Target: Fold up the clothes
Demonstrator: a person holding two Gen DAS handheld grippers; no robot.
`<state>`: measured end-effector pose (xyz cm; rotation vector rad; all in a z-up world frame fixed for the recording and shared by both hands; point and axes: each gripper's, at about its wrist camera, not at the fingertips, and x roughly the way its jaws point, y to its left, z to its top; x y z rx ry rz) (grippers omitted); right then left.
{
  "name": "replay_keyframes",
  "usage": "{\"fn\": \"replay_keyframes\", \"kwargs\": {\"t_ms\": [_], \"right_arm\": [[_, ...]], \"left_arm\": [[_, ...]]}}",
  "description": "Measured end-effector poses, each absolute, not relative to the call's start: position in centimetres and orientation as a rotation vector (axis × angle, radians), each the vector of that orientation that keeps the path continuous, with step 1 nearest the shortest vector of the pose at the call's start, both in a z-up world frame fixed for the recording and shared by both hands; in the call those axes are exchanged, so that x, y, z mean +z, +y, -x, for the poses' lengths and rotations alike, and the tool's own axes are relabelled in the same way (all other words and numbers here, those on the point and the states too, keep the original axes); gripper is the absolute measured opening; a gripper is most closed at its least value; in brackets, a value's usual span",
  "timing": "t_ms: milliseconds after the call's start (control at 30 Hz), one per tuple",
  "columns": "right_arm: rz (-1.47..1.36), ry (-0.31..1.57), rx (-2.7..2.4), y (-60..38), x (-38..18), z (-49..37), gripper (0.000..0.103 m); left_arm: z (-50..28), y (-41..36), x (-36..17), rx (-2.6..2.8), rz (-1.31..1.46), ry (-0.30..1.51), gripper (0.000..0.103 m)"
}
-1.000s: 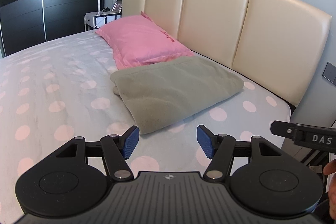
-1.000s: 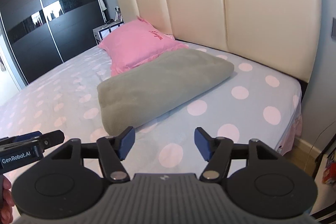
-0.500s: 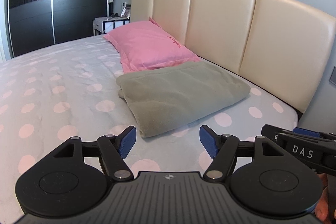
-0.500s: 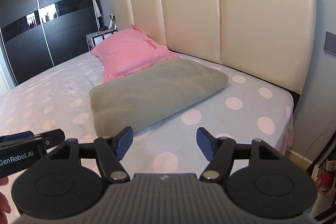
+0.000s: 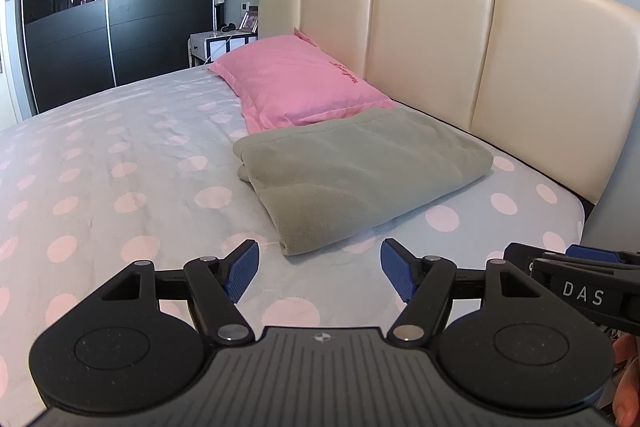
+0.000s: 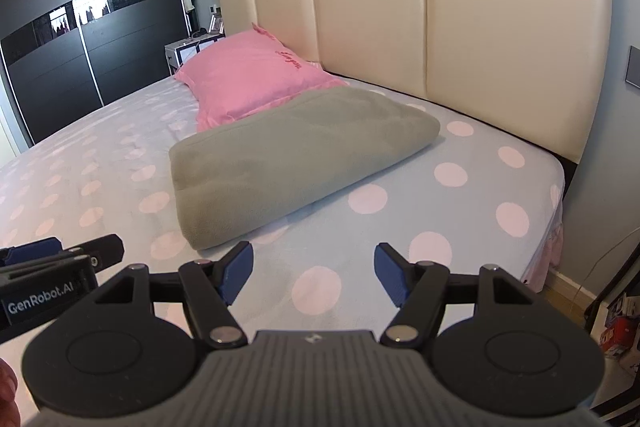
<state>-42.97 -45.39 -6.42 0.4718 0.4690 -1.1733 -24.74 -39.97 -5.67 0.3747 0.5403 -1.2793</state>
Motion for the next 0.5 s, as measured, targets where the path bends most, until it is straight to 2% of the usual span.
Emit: {"fn": "replay_keyframes", "kwargs": {"t_ms": [500], "right_arm": [[-0.442, 0.475, -1.178, -45.07, -6.18, 42.58, 0.070]], "left_arm": [[25.24, -39.29, -5.23, -1.295, -0.381, 0.515, 0.070]]}}
